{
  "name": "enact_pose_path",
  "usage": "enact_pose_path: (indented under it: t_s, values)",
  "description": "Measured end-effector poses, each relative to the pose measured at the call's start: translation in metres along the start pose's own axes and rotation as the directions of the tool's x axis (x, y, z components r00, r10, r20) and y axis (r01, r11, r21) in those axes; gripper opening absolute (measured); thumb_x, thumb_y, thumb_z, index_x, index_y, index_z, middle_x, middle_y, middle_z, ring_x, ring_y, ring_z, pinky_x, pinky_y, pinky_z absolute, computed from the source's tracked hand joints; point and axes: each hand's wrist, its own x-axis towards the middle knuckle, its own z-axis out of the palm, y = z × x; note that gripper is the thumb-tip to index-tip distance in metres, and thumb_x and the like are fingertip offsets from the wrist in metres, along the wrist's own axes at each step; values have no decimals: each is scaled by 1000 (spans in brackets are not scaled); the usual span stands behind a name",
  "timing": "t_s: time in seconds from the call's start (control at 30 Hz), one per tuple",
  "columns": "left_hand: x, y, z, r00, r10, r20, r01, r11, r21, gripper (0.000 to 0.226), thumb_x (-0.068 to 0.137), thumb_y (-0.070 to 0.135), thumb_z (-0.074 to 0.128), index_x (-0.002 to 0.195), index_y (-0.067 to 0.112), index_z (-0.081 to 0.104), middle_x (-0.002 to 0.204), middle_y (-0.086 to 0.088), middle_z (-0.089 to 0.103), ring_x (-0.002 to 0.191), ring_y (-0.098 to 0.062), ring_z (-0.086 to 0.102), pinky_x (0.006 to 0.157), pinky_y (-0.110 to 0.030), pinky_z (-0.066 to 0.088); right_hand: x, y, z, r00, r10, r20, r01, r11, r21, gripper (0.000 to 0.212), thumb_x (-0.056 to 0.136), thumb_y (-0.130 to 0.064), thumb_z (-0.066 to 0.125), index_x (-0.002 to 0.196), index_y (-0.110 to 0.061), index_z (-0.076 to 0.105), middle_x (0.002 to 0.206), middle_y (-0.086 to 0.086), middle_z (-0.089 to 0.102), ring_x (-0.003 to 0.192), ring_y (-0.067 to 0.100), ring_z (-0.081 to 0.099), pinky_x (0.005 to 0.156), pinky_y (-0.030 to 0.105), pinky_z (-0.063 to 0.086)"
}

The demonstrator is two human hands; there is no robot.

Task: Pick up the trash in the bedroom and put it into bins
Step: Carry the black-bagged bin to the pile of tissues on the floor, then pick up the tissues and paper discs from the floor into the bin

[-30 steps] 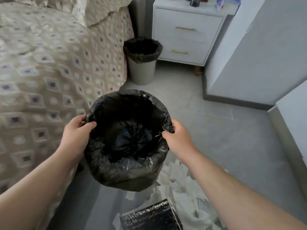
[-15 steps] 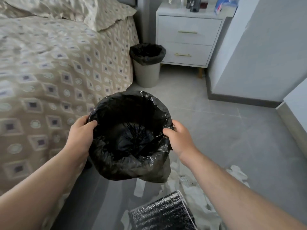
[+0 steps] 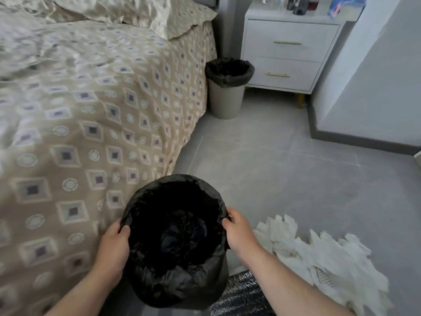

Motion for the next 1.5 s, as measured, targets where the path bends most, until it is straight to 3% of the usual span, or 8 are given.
enact_pose_path:
  t_s: [0.43,0.57,0.73,0.83,0.9,1.13,1.33,1.5]
  values:
    - [27,-10,12,997,-70,22,70,997,-18,35,100,13,36,130,12,52,122,-9,59,108,-24,55,96,-37,41,15,35,21,998,56,-35,-54,997,64,35,81,-25,45,94,-54,61,106,-7,70,103,19,66,92,50,53]
    - [17,-5,8,996,56,73,-71,974,217,38,100,18,38,137,11,45,135,-10,51,122,-24,47,103,-35,35,12,32,21,998,44,-41,-43,999,23,36,88,-17,44,106,-44,61,109,-8,69,106,16,64,95,46,52]
    - [-24,-9,-1,939,266,216,-339,632,697,74,92,52,40,151,19,10,159,-7,11,145,-22,12,116,-36,16,-5,18,13,995,-96,-8,90,956,-280,44,98,-19,45,141,-26,37,134,-17,41,129,4,37,106,18,26]
    - [-34,-21,-4,878,282,386,-473,393,789,98,67,83,19,142,35,-22,151,3,-30,142,-14,-21,118,-33,-2,-10,23,11,979,-173,113,206,831,-517,75,96,-42,47,153,-31,0,156,-21,-4,146,2,-3,116,26,7]
    - [-32,-28,-3,878,250,407,-472,318,822,106,58,87,13,136,32,-33,147,1,-36,137,-13,-31,117,-34,-9,-10,29,13,964,-200,173,264,750,-606,85,93,-52,47,151,-31,-12,154,-23,-20,144,1,-14,118,28,4]
    - [-36,-25,-1,872,276,404,-475,281,834,106,59,86,13,140,29,-25,153,-1,-25,140,-15,-25,118,-39,-6,-10,24,4,951,-232,204,309,675,-670,87,91,-57,44,151,-32,-12,153,-22,-24,146,5,-16,119,32,6]
    - [-72,76,21,663,386,642,-749,337,571,92,71,76,16,150,28,12,158,6,5,145,-9,-2,116,-28,4,-37,-11,-70,968,-243,69,217,658,-721,67,94,-43,49,151,-18,22,160,1,16,147,16,14,118,31,13]
    - [-126,136,96,476,154,866,-877,147,457,55,90,53,43,135,20,45,137,0,50,126,-17,45,105,-28,31,-98,-1,-149,997,-70,-35,16,617,-787,50,93,-32,52,140,-15,44,143,7,49,129,25,47,104,32,37]
